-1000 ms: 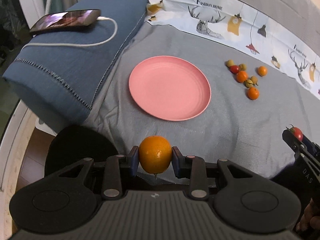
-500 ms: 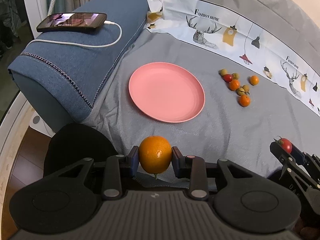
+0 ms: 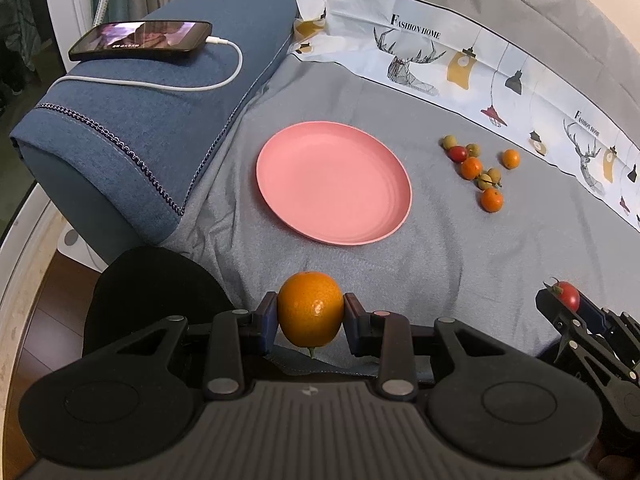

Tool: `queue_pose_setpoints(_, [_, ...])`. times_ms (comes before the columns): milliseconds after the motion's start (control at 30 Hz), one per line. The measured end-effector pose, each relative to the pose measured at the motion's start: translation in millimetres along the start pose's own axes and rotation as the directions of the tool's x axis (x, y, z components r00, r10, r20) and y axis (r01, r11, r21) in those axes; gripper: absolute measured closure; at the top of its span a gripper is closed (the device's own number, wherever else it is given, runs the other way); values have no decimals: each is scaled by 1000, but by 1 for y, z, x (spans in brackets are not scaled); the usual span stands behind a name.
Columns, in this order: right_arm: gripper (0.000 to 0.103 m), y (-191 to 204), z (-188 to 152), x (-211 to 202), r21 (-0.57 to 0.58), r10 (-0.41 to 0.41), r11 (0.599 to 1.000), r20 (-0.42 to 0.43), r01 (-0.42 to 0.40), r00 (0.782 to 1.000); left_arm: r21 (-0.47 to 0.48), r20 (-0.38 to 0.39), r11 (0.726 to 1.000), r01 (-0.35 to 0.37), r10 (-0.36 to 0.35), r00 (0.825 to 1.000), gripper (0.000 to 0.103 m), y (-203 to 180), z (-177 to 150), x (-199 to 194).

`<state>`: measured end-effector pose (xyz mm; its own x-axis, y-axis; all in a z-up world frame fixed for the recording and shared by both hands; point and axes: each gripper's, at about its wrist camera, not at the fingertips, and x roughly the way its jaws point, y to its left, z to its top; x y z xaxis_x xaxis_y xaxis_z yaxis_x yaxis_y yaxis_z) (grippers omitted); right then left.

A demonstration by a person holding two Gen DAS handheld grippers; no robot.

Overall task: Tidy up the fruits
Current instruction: 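Carry the tangerine in the left gripper and tomato in the right gripper over the pink plate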

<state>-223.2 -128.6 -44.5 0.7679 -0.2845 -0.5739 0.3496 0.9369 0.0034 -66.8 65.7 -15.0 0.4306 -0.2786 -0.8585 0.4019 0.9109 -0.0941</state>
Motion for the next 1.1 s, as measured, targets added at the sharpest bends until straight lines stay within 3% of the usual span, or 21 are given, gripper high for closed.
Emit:
queue_pose_setpoints(500, [70, 1, 7, 15, -21, -3, 1000, -21, 2, 1000, -19, -17, 1000, -3, 2, 1000, 65, 4, 14, 14])
queue_pose_setpoints(1100, [70, 35, 40, 74, -56, 81, 995, -62, -85, 995, -38, -22, 999, 2, -3, 1000, 65, -3, 66, 58])
